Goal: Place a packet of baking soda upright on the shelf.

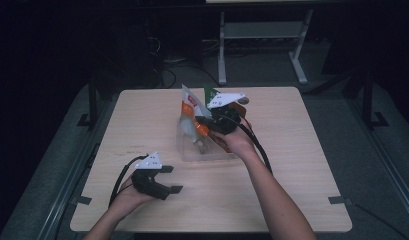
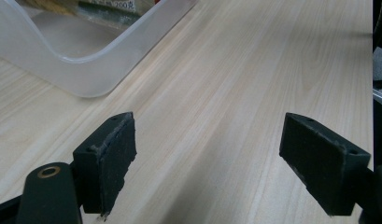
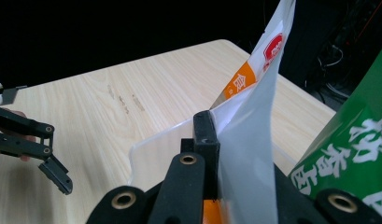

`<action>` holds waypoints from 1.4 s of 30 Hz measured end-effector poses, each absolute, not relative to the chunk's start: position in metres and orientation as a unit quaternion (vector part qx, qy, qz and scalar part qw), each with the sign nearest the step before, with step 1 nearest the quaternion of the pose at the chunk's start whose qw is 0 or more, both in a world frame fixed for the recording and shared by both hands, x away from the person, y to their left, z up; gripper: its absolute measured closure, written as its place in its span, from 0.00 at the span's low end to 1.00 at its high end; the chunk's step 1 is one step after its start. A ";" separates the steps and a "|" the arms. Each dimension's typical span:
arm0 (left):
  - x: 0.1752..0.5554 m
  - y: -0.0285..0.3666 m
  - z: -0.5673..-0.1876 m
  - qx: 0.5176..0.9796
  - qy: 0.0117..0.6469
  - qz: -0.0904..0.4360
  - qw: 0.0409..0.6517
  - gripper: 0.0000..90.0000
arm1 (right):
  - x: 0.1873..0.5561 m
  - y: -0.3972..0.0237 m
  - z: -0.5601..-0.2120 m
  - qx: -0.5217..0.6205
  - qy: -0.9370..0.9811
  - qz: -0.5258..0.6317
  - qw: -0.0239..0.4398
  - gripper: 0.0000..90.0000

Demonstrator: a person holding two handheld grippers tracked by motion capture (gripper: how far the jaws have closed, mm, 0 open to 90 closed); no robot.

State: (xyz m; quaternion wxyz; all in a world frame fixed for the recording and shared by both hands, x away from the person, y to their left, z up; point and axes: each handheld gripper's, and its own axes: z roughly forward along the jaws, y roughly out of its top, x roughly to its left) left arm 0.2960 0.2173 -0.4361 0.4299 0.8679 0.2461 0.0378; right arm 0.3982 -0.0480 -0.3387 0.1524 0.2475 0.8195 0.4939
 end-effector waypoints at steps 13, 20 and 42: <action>0.296 0.216 -0.437 0.871 0.242 0.034 0.426 0.20 | 0.401 -0.046 -0.354 0.255 0.826 0.483 0.140 1.00; 0.296 0.214 -0.438 0.871 0.240 0.034 0.426 0.20 | 0.401 -0.045 -0.358 0.260 0.826 0.481 0.136 1.00; 0.296 0.212 -0.440 0.875 0.240 0.028 0.420 0.20 | 0.392 -0.051 -0.359 0.282 0.824 0.472 0.136 0.47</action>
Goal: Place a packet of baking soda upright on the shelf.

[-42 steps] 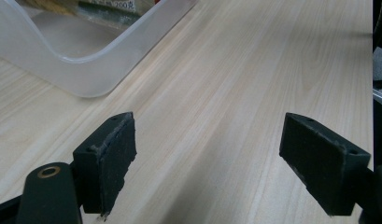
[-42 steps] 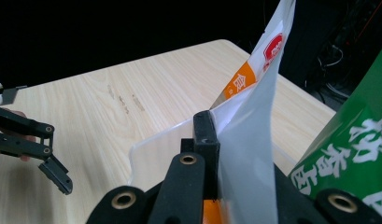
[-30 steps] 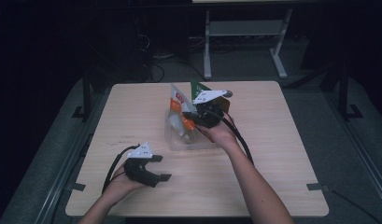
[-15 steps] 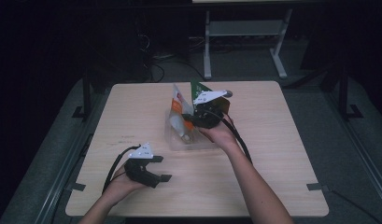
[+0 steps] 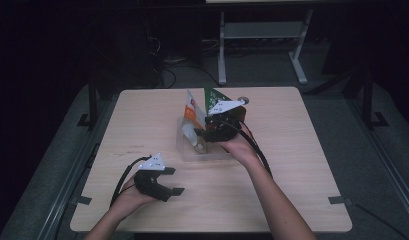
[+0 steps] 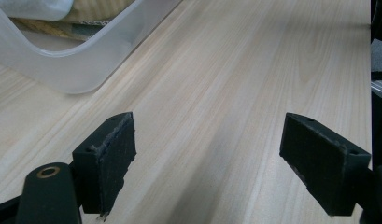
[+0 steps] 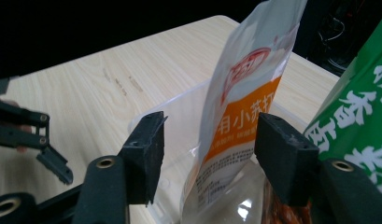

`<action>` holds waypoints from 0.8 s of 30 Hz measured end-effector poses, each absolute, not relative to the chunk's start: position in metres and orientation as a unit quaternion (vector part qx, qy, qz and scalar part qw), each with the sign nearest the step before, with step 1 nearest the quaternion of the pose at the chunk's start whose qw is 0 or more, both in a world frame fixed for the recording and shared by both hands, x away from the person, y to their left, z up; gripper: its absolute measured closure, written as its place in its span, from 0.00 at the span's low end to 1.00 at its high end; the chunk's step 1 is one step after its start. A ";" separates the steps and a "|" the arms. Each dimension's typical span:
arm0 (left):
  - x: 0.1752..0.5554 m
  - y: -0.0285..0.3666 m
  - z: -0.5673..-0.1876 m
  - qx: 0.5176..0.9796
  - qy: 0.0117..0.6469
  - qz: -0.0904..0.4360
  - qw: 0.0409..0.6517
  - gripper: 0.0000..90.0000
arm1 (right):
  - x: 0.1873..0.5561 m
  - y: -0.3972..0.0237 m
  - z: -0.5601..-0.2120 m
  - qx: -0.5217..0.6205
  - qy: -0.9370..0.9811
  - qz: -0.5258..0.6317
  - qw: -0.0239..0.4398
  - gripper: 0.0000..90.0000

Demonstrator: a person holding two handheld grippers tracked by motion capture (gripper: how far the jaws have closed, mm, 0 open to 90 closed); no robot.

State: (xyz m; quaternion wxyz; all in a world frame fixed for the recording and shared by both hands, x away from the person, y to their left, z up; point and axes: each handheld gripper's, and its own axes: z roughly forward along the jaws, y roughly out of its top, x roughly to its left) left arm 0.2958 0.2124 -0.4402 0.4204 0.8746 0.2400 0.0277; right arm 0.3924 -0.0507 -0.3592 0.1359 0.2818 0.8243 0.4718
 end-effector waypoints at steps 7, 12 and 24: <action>0.296 0.212 -0.441 0.877 0.235 0.029 0.417 0.20 | 0.380 -0.060 -0.359 0.278 0.828 0.464 0.146 0.45; 0.296 0.212 -0.442 0.879 0.233 0.029 0.416 0.20 | 0.369 -0.072 -0.361 0.281 0.824 0.469 0.148 0.42; 0.294 0.211 -0.442 0.882 0.224 0.032 0.413 0.20 | 0.341 -0.105 -0.372 0.274 0.824 0.475 0.144 0.31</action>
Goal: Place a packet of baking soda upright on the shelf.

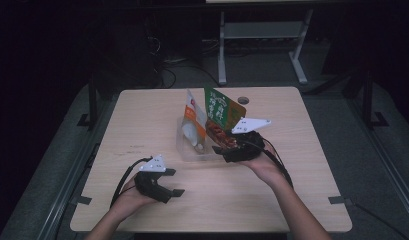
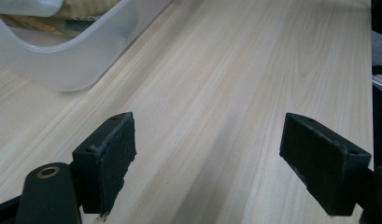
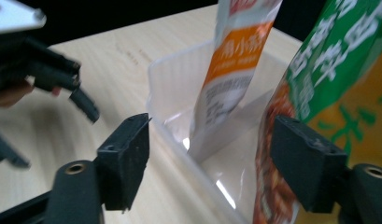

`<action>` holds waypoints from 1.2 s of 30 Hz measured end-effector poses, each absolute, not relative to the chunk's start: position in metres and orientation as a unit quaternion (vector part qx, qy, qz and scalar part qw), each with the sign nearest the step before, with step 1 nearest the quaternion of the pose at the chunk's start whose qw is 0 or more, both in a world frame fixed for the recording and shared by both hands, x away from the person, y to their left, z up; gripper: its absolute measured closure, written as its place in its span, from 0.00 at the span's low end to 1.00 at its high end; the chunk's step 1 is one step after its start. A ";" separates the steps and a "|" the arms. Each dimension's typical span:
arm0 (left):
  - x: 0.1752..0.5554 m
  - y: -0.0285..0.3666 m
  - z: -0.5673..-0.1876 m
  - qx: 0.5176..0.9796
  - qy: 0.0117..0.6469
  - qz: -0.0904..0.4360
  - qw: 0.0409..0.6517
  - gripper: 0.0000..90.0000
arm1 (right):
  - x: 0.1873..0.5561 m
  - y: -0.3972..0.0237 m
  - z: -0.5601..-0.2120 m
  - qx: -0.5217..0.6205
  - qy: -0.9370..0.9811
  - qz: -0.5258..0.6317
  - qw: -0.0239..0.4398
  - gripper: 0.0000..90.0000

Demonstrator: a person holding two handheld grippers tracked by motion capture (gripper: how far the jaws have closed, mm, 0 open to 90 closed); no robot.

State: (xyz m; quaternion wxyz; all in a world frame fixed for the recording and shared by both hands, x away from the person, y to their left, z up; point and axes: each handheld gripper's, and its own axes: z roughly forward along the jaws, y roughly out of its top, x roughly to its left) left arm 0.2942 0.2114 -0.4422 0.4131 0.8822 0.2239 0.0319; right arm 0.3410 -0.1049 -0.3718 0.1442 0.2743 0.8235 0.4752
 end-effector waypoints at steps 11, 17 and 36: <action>0.291 0.207 -0.445 0.888 0.211 0.034 0.408 0.16 | 0.311 -0.129 -0.393 0.267 0.828 0.472 0.144 0.18; 0.288 0.202 -0.447 0.893 0.203 0.031 0.401 0.15 | 0.295 -0.142 -0.404 0.266 0.827 0.471 0.151 0.17; 0.284 0.195 -0.455 0.906 0.180 0.022 0.383 0.15 | 0.279 -0.156 -0.435 0.271 0.843 0.447 0.127 0.16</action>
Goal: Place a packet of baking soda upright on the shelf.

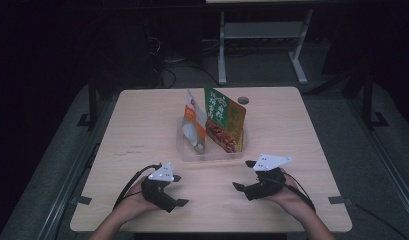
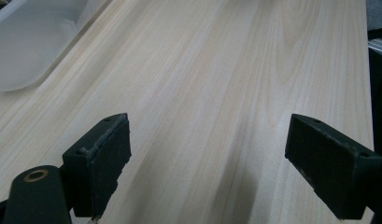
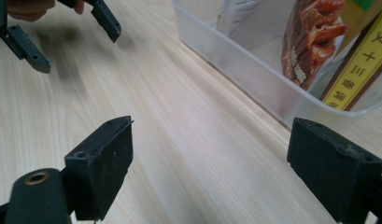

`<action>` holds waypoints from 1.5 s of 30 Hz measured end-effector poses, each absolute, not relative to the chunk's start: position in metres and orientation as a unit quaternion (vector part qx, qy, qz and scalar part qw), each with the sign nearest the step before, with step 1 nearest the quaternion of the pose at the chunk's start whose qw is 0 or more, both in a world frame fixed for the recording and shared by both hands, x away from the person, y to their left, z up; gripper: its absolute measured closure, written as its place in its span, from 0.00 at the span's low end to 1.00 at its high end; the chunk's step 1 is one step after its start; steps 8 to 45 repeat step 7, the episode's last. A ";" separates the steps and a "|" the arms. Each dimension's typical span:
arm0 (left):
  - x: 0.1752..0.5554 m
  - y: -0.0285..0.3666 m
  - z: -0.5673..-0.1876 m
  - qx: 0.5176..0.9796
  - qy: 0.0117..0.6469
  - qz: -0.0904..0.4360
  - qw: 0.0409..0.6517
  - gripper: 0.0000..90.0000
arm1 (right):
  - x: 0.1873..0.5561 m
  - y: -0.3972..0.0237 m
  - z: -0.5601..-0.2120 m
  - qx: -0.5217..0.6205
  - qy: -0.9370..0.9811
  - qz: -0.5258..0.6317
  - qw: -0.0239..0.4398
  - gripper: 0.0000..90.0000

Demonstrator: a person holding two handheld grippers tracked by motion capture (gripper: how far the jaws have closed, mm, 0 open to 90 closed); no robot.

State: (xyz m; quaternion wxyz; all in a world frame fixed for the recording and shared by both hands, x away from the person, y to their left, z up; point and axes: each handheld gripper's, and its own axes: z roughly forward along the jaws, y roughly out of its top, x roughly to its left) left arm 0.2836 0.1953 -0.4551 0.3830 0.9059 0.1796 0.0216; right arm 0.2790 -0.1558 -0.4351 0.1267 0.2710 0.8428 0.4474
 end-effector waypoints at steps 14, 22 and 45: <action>0.283 0.194 -0.456 0.908 0.175 0.021 0.380 0.15 | 0.278 -0.154 -0.436 0.267 0.845 0.445 0.126 0.16; 0.283 0.194 -0.456 0.908 0.175 0.021 0.380 0.15 | 0.278 -0.154 -0.436 0.267 0.845 0.445 0.126 0.16; 0.283 0.194 -0.456 0.908 0.175 0.021 0.380 0.15 | 0.278 -0.154 -0.436 0.267 0.845 0.445 0.126 0.16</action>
